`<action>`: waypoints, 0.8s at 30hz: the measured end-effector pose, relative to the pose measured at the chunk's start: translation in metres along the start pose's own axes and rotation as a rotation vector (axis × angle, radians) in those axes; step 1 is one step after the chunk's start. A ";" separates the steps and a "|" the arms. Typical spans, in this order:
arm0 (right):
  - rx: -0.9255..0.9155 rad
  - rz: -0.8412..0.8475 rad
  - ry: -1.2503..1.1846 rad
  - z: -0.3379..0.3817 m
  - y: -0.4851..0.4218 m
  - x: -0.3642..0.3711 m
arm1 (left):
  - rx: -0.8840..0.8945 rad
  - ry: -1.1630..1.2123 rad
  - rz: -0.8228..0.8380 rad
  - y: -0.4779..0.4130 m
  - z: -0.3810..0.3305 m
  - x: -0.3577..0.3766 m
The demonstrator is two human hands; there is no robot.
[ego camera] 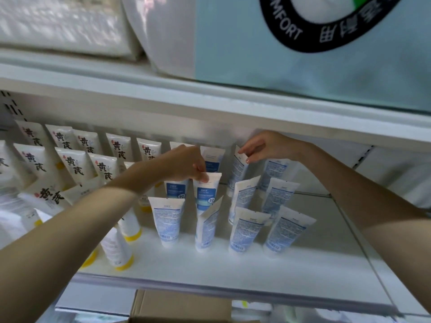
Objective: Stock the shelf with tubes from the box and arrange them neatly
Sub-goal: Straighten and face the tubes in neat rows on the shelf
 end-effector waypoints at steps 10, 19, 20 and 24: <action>0.012 0.008 -0.004 -0.003 0.001 0.000 | -0.012 -0.001 0.019 -0.005 0.000 0.003; 0.030 -0.105 -0.059 0.001 -0.003 -0.002 | -0.012 -0.005 0.010 -0.007 0.002 0.003; 0.028 -0.122 -0.036 0.003 -0.003 -0.001 | -0.015 -0.002 0.013 -0.007 0.001 0.003; 0.056 -0.183 0.030 0.002 -0.007 -0.001 | -0.014 0.006 0.023 -0.008 0.001 0.003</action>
Point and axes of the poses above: each hand's wrist, its own y-axis away from the middle knuckle, its own x-axis out of the palm, z = x × y, the point moved 7 cm from there along -y, towards the middle knuckle, and after that the axes turned 13 degrees about y, right-handed, at the moved point
